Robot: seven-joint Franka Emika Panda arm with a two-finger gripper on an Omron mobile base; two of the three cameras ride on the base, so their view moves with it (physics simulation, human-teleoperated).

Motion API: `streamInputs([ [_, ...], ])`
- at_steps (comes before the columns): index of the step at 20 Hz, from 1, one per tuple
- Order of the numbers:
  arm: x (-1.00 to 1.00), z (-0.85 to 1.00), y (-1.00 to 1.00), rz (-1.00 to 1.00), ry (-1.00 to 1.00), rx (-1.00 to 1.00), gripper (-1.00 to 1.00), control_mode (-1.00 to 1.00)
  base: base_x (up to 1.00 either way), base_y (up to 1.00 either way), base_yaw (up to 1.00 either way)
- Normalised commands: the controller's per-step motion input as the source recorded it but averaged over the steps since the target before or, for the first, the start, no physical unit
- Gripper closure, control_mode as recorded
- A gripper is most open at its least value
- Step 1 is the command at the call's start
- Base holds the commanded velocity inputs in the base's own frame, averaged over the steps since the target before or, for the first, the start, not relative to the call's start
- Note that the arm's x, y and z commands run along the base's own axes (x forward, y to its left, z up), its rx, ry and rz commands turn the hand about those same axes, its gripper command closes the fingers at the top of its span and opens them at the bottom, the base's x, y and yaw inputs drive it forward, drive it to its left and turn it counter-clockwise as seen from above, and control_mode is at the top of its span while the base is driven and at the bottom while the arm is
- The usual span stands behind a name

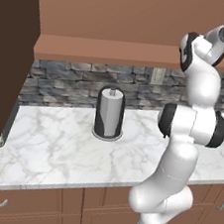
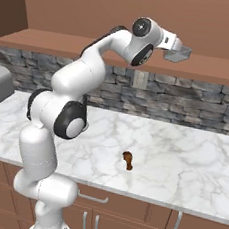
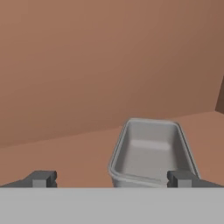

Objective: Retrieve the tupperware from the cabinet, then place the raw meat into the tupperware to avoid contamination.

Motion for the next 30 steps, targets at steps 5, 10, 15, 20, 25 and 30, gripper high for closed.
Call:
streamInputs([
  [5,0.28,-0.01,-0.12,-0.03,0.06,0.02,-1.00,-1.00,0.00,0.00,0.00],
  [10,0.23,-0.07,-0.15,-0.04,0.07,0.04,-1.00,-1.00,0.00,0.00,0.00],
  [15,0.22,-0.07,-0.10,-0.04,0.05,0.03,-1.00,-1.00,0.00,0.00,0.00],
  [20,0.19,-0.13,-0.03,-0.02,0.00,0.02,-1.00,-1.00,0.00,0.00,0.00],
  [25,0.15,-0.21,-0.01,-0.02,0.00,0.03,-1.00,-1.00,0.00,0.00,0.00],
  [30,0.08,-0.26,-0.06,-0.02,0.00,0.04,-1.00,-1.00,0.00,0.00,0.00],
])
